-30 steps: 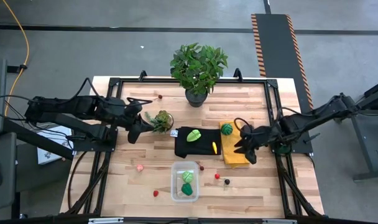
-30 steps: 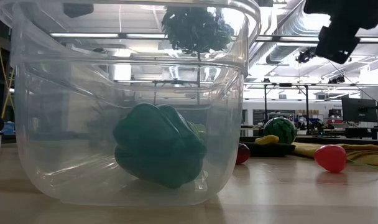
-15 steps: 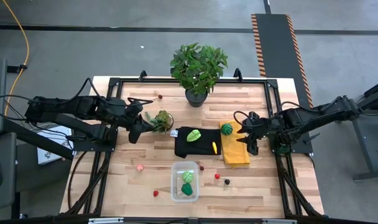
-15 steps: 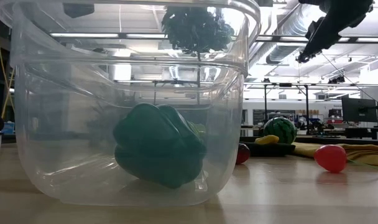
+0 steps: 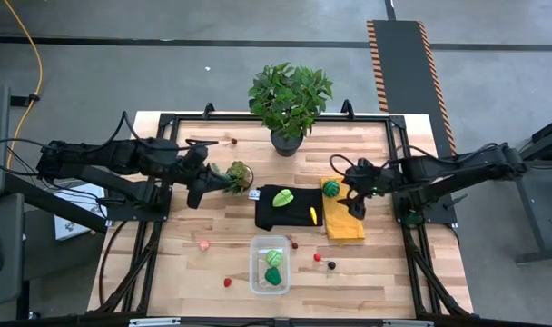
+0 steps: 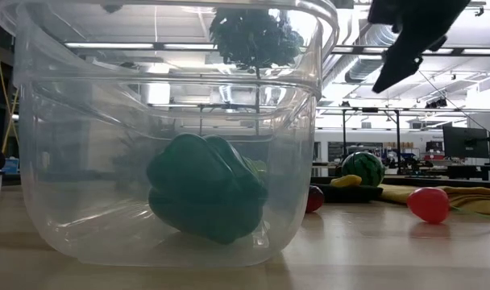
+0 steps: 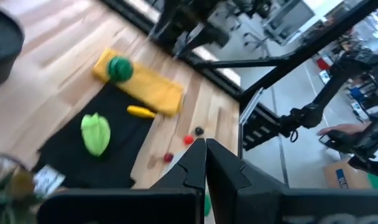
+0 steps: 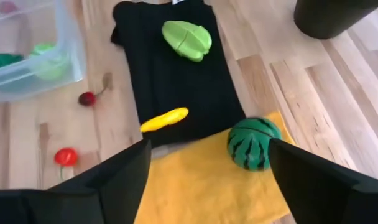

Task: Pick and placing Produce into tupperware
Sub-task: Put the watermelon into the bin

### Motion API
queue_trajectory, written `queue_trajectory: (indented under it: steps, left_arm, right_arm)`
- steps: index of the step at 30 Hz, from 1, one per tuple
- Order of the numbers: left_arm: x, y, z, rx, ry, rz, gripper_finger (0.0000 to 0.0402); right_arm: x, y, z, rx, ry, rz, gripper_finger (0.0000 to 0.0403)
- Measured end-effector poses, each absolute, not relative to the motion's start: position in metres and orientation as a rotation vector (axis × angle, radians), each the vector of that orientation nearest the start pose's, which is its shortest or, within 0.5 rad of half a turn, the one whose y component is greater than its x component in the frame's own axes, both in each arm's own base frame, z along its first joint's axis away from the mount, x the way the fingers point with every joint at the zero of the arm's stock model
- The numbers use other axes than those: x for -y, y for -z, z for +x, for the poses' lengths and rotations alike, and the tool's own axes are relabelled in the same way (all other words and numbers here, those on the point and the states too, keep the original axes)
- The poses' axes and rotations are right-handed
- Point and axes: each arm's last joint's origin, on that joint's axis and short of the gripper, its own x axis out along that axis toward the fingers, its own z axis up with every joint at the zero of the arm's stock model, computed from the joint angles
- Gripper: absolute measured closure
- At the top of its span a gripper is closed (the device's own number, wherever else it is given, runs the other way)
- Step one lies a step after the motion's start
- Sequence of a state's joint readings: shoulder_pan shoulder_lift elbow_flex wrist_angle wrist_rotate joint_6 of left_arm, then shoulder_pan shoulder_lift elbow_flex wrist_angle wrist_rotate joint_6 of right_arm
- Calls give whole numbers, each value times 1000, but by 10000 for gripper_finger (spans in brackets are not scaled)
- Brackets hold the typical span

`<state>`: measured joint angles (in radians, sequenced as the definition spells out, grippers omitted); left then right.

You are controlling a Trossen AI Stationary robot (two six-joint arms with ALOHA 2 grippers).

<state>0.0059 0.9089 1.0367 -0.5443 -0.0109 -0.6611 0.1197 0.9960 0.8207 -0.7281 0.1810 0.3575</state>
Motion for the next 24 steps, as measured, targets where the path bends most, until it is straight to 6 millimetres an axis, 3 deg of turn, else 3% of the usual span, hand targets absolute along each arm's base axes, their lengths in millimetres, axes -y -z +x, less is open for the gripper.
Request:
queue_trajectory:
  steps: [10,17,24]
  left_arm:
    - [-1,-365,182,-381,-134,-590,401]
    - [-1,-365,182,-383,-128,-569,401]
    - [0,-365,182,-396,-84,-554,401]
  right_arm:
    - [-1,-237,214,-1007,320,281,6]
    - [13,-219,226,-1085,362,345,4]
    - [27,-216,229,-1075,421,385,4]
